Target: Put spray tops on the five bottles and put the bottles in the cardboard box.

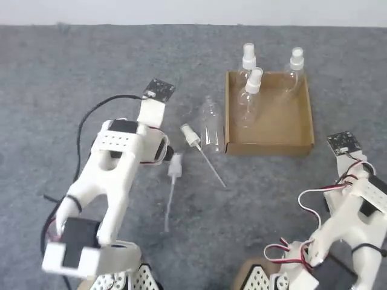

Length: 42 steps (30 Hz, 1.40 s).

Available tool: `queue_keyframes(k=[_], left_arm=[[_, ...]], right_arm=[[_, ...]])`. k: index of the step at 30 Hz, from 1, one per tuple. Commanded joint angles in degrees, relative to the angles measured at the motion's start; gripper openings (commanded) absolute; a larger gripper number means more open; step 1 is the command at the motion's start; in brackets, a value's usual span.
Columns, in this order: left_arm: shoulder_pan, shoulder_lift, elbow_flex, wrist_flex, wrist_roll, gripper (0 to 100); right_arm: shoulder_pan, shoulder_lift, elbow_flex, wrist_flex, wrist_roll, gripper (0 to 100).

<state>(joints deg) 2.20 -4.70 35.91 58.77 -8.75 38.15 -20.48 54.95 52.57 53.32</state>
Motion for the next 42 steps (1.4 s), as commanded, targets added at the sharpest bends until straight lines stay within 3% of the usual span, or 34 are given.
queue_keyframes(k=[1,8,13,18,24,29,42], left_arm=[[0.00,6.59,-5.49,-1.32,0.97,21],[3.43,8.26,-6.29,-1.14,5.27,19],[1.49,4.92,-9.01,0.26,10.81,19],[4.31,-0.62,-9.36,3.34,11.08,19],[9.85,4.84,-5.93,-1.41,11.52,19],[9.76,11.25,-6.29,-2.46,12.57,19],[10.29,11.96,-4.35,-5.45,12.92,12]], right_arm=[[0.57,1.45,-0.97,0.48,-0.88,8.9],[0.31,1.01,-0.97,2.15,-0.88,8.9],[0.48,1.01,-1.05,2.07,-0.70,8.9],[0.31,1.01,-1.05,2.07,-0.79,8.9],[0.40,1.01,-0.97,2.07,-0.88,8.9],[0.57,1.01,-0.97,2.07,-0.70,8.9],[0.66,1.54,-0.97,2.15,-0.88,8.9]])
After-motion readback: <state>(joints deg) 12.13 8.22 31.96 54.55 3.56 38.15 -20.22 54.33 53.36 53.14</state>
